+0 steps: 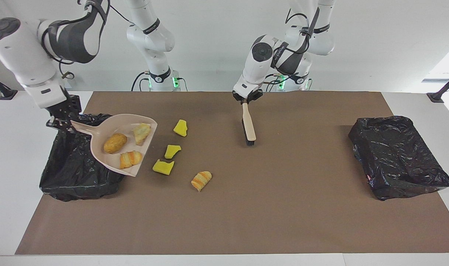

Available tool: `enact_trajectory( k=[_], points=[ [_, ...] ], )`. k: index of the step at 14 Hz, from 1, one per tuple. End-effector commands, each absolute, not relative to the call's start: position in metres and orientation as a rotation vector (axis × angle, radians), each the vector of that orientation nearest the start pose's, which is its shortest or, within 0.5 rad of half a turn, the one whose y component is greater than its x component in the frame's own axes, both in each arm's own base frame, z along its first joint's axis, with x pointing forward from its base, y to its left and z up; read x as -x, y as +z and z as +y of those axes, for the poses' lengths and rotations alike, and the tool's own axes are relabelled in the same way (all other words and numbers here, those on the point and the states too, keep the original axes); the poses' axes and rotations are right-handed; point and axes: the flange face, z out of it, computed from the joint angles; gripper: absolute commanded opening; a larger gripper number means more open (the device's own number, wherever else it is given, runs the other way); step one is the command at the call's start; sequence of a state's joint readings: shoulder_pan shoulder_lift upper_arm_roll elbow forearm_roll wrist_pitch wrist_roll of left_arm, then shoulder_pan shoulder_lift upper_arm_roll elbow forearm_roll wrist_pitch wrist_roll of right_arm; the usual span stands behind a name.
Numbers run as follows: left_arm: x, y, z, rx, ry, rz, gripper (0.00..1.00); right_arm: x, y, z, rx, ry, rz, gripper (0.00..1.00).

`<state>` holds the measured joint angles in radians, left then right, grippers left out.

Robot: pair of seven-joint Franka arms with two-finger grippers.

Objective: Sweep and dump trash in bin
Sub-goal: 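Carry the loaded dustpan with the right gripper over the bin, then tilt the dustpan with the right gripper to dump bread into the bin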

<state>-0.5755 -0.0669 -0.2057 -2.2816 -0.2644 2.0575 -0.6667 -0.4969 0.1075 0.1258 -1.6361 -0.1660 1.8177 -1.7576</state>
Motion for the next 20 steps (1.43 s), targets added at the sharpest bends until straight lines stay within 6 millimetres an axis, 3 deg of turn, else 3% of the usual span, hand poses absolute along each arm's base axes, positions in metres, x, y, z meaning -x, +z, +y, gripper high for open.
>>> enact_trajectory(
  k=[1, 4, 5, 6, 8, 10, 13, 15, 16, 17, 20],
  points=[
    [-0.326, 0.366, -0.350, 3.203, 0.367, -0.018, 0.00, -0.559, 0.569, -0.240, 2.517, 0.361, -2.310, 0.00],
    [-0.316, 0.357, -0.361, 3.218, 0.333, 0.044, 0.00, -0.560, 0.570, -0.244, 2.596, 0.566, -2.335, 0.00],
    [-0.316, 0.357, -0.361, 3.219, 0.331, 0.043, 0.00, -0.555, 0.569, -0.240, 2.647, 0.704, -2.321, 0.00],
    [-0.316, 0.357, -0.362, 3.219, 0.332, 0.046, 0.00, -0.554, 0.568, -0.221, 2.670, 0.823, -2.336, 0.00],
    [-0.315, 0.357, -0.361, 3.216, 0.334, 0.028, 0.00, -0.537, 0.560, -0.208, 2.735, 0.921, -2.279, 0.00],
    [-0.315, 0.355, -0.359, 3.214, 0.336, 0.037, 0.00, -0.534, 0.562, -0.201, 2.740, 1.039, -2.288, 0.00],
    [-0.314, 0.350, -0.351, 3.204, 0.348, 0.022, 0.00, -0.530, 0.566, -0.209, 2.731, 1.106, -2.274, 0.00],
    [-0.315, 0.350, -0.351, 3.204, 0.348, 0.020, 0.00, -0.531, 0.581, -0.211, 2.775, 1.060, -2.263, 0.00],
    [-0.315, 0.349, -0.351, 3.204, 0.348, 0.017, 0.11, -0.531, 0.587, -0.210, 2.768, 1.054, -2.277, 0.00],
    [-0.316, 0.349, -0.350, 3.205, 0.348, 0.014, 0.36, -0.529, 0.593, -0.206, 2.785, 0.993, -2.253, 0.00],
    [-0.321, 0.348, -0.346, 3.204, 0.351, -0.008, 0.82, -0.528, 0.592, -0.193, 2.807, 0.748, -2.132, 0.00]
  ],
)
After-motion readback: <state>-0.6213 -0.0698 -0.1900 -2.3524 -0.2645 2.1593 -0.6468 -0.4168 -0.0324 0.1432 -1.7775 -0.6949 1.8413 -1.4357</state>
